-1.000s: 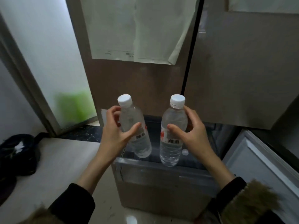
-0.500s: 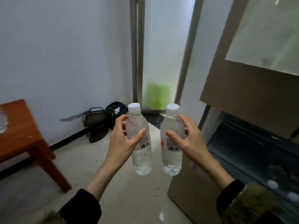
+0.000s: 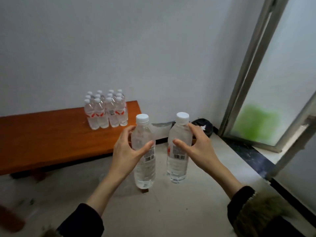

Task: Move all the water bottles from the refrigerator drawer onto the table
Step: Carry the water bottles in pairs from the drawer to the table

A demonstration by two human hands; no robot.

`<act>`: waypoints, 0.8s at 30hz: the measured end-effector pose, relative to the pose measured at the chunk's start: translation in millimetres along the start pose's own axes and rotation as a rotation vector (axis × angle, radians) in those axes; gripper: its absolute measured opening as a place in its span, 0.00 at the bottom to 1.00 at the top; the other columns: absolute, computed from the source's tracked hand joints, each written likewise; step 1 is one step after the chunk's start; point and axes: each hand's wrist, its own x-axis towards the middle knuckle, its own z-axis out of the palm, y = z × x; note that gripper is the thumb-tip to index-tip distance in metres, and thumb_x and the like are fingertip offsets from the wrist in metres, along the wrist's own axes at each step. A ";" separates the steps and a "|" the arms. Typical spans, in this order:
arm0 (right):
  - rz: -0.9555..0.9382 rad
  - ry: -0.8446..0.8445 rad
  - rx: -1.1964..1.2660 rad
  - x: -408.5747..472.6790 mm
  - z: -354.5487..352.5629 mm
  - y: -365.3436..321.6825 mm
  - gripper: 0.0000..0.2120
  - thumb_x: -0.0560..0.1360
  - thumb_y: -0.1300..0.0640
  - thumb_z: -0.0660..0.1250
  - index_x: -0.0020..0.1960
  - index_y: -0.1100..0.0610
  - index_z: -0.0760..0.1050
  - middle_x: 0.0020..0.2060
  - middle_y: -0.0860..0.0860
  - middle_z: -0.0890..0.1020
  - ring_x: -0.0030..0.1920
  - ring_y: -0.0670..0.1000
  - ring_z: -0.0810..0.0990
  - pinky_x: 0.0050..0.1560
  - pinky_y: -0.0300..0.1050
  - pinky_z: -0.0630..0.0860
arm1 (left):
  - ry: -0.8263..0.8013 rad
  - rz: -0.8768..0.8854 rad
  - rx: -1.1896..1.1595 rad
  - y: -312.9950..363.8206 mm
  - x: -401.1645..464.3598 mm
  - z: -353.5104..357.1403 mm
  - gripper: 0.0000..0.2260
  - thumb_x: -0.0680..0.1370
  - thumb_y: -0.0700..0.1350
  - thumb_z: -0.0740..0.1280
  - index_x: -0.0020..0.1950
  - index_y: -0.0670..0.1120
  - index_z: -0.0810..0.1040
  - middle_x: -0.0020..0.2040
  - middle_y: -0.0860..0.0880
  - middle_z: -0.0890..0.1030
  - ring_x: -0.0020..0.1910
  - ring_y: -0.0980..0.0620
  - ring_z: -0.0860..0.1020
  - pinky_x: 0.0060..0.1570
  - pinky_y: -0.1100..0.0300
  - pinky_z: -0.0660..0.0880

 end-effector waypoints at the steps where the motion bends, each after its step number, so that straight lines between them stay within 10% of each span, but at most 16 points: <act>1: -0.010 -0.032 -0.002 12.3 18.7 -4.4 0.31 0.69 0.45 0.71 0.67 0.55 0.68 0.57 0.48 0.74 0.58 0.47 0.74 0.60 0.46 0.73 | 0.014 -0.018 0.012 -12.7 8.3 -13.2 0.32 0.65 0.59 0.72 0.66 0.53 0.67 0.63 0.52 0.74 0.61 0.52 0.73 0.59 0.51 0.73; 17: -0.093 -0.406 -0.053 241.8 252.1 2.5 0.43 0.64 0.40 0.73 0.73 0.49 0.60 0.66 0.48 0.72 0.65 0.50 0.71 0.64 0.53 0.72 | 0.142 -0.390 0.201 -187.4 193.2 -100.2 0.35 0.66 0.52 0.75 0.70 0.49 0.66 0.68 0.49 0.72 0.65 0.49 0.71 0.61 0.49 0.73; 24: -0.112 -0.593 -0.064 325.6 325.9 6.1 0.25 0.67 0.53 0.75 0.61 0.54 0.71 0.57 0.49 0.78 0.57 0.47 0.76 0.47 0.30 0.68 | 0.095 -0.466 0.271 -255.1 267.3 -122.7 0.35 0.66 0.51 0.76 0.69 0.48 0.66 0.67 0.48 0.72 0.65 0.48 0.71 0.62 0.46 0.72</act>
